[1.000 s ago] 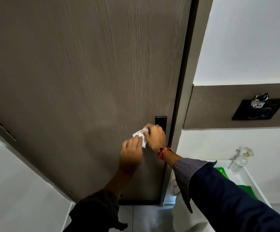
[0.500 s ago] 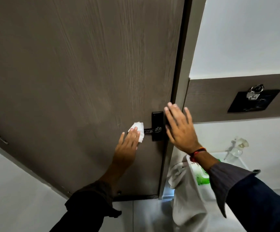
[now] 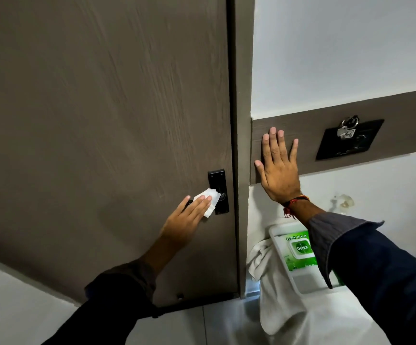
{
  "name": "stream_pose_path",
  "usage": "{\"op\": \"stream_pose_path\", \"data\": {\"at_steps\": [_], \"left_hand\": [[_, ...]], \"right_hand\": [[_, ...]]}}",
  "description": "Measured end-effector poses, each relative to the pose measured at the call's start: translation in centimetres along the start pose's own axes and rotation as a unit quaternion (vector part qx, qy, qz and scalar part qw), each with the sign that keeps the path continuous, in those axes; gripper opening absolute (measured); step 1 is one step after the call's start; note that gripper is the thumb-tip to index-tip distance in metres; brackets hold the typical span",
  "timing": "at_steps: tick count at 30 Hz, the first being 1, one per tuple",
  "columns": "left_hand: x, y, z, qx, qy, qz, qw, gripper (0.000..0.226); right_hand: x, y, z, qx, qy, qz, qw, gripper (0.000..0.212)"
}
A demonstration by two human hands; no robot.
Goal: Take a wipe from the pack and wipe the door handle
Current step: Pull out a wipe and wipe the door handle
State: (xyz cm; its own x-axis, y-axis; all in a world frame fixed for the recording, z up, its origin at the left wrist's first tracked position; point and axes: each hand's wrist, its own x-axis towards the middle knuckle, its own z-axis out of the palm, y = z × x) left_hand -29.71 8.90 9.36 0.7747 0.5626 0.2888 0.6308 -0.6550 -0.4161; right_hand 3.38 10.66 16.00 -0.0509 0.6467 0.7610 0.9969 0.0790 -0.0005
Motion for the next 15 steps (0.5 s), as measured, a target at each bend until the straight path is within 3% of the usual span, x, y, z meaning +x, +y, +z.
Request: {"op": "stream_pose_path", "data": {"at_steps": [7, 15], "left_hand": [[4.1, 3.0, -0.7, 0.010, 0.035, 0.017, 0.999, 0.057], [2.3, 0.6, -0.9, 0.024, -0.022, 0.014, 0.999, 0.072]], "right_hand": [[0.2, 0.6, 0.8, 0.012, 0.015, -0.016, 1.000, 0.069], [0.1, 0.4, 0.7, 0.033, 0.021, -0.012, 0.999, 0.070]]}}
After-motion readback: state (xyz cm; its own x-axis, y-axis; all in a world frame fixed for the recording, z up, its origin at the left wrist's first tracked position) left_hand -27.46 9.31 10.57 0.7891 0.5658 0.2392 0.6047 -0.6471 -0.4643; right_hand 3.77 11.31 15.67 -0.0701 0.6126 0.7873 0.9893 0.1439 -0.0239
